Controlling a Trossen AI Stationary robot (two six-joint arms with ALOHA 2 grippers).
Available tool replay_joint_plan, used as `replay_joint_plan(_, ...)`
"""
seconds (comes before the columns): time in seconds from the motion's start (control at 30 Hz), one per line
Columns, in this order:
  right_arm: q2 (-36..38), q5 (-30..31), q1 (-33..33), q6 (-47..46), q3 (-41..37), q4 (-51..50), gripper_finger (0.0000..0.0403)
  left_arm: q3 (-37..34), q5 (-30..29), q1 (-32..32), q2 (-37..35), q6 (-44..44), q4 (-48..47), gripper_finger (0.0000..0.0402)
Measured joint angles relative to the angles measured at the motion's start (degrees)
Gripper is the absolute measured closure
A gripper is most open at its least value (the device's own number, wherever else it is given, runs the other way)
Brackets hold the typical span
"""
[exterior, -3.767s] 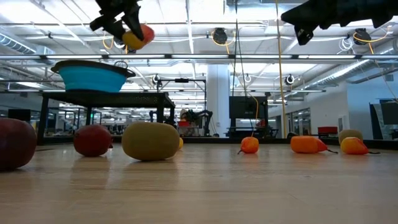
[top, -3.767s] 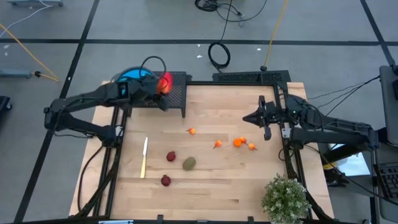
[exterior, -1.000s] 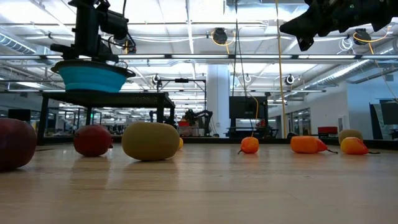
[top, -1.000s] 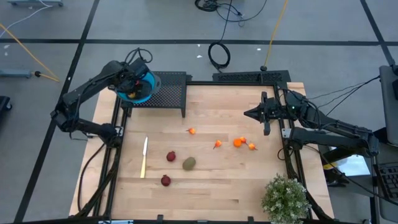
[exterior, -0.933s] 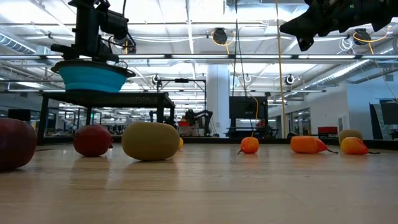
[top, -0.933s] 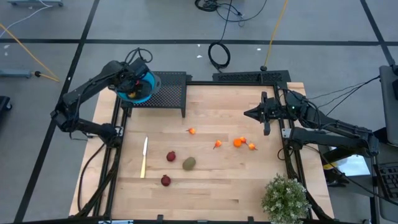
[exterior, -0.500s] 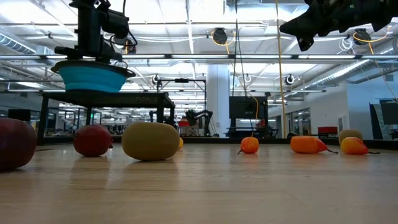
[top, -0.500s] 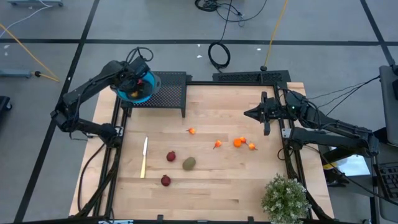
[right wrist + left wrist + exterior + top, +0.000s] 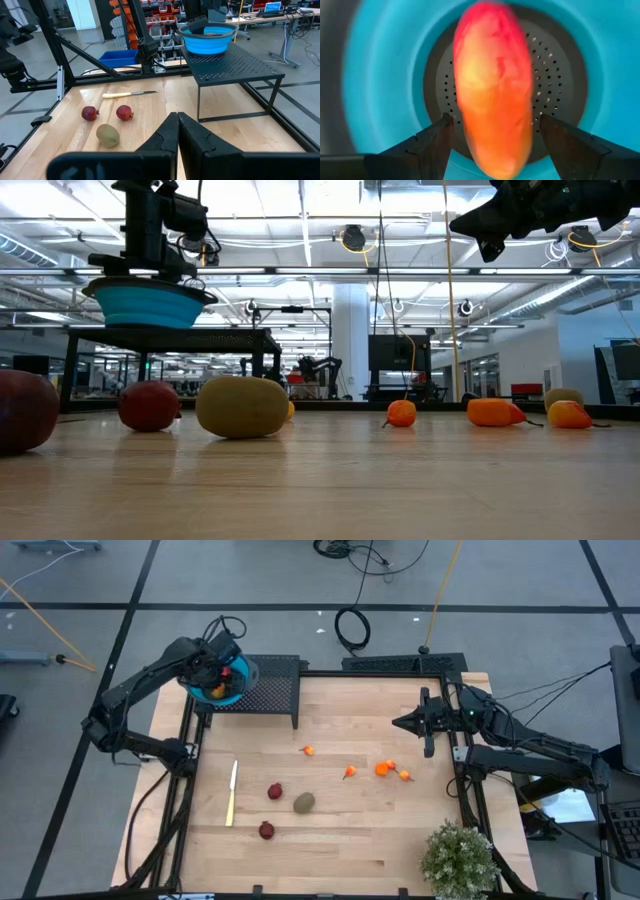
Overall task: Pick & Place Fruit
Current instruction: Put the mango into the blue strainer bowl on the shelf, then put the kiwi into the blue strainer bowl on the shelf
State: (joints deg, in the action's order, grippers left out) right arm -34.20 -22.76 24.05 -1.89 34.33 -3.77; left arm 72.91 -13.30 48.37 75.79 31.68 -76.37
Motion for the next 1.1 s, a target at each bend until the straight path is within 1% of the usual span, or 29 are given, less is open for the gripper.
replay_joint_plan(0.17,0.0,0.0,0.0,0.0,0.0,0.0,0.0403,5.9,-0.2,0.7,-0.9,-1.3,-0.1,0.0100)
replay_joint_plan(0.37,0.0,0.1,0.0,0.0,0.0,0.0,0.0403,13.5,-0.2,-1.3,-3.1,-1.4,0.0,0.0114)
replay_joint_plan(0.43,0.0,0.1,0.0,0.0,0.0,0.0,0.0403,14.7,-0.2,-2.9,-3.8,-1.7,0.0,0.0121)
replay_joint_plan(0.63,0.0,0.1,0.0,0.0,0.0,0.0,0.0403,14.9,-0.2,-7.7,-7.5,-5.4,0.5,0.0150)
replay_joint_plan(0.83,0.0,0.2,0.0,0.0,0.0,0.0,0.0397,14.9,-1.2,-11.3,-10.9,-6.1,0.6,0.0202)
replay_joint_plan(1.1,0.0,0.4,0.0,-0.8,0.0,0.0,0.0395,14.9,-1.7,-12.6,-15.0,-6.3,0.6,0.0311)
